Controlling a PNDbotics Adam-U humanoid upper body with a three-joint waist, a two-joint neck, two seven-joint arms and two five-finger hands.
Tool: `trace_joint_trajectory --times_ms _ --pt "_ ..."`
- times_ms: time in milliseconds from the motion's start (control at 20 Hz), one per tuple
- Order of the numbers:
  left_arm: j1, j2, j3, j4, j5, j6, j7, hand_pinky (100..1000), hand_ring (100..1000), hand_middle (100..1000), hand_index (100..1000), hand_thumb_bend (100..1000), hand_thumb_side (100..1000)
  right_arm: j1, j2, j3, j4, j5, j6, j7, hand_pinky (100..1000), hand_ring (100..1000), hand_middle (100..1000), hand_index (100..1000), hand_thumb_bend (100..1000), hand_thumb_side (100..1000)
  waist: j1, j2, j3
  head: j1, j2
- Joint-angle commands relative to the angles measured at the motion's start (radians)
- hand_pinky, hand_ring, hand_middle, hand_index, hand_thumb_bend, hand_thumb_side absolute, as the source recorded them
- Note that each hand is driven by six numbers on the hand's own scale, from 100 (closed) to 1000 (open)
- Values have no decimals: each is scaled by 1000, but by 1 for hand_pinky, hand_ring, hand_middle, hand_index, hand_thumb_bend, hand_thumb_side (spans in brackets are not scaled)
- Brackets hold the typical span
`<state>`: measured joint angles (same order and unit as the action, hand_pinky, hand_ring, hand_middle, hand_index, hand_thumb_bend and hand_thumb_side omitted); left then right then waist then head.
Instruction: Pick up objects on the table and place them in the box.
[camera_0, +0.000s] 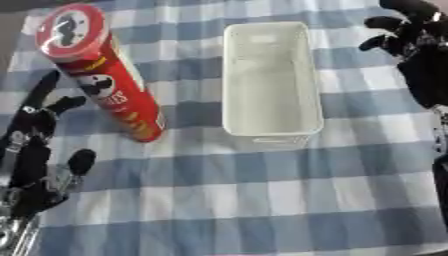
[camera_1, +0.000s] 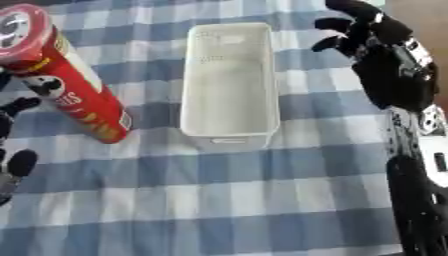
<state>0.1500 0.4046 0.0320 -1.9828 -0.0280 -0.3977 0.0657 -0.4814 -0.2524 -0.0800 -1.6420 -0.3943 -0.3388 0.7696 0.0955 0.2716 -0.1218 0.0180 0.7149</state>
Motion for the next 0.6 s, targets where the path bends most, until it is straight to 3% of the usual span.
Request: trace_joint_trajectory --times_ms 50,250,600 --pt "1 18 5 -17 11 -7 -17 1000 830 1000 1000 496 523 -15 -14 -2 -22 3 -142 137 721 849 909 913 100 1000 -4 -13 -2 8 -5" --pt "-6 29 16 -17 7 -25 -19 1000 872 1000 1000 561 474 -14 -13 -2 -23 3 -141 137 721 848 909 913 100 1000 -4 -15 -1 9 -10" --pt "-28 72 55 -17 -40 -37 -20 1000 886 1000 1000 570 485 -14 -12 2 -25 4 -140 137 721 847 909 912 100 1000 -3 -17 -4 17 -32"
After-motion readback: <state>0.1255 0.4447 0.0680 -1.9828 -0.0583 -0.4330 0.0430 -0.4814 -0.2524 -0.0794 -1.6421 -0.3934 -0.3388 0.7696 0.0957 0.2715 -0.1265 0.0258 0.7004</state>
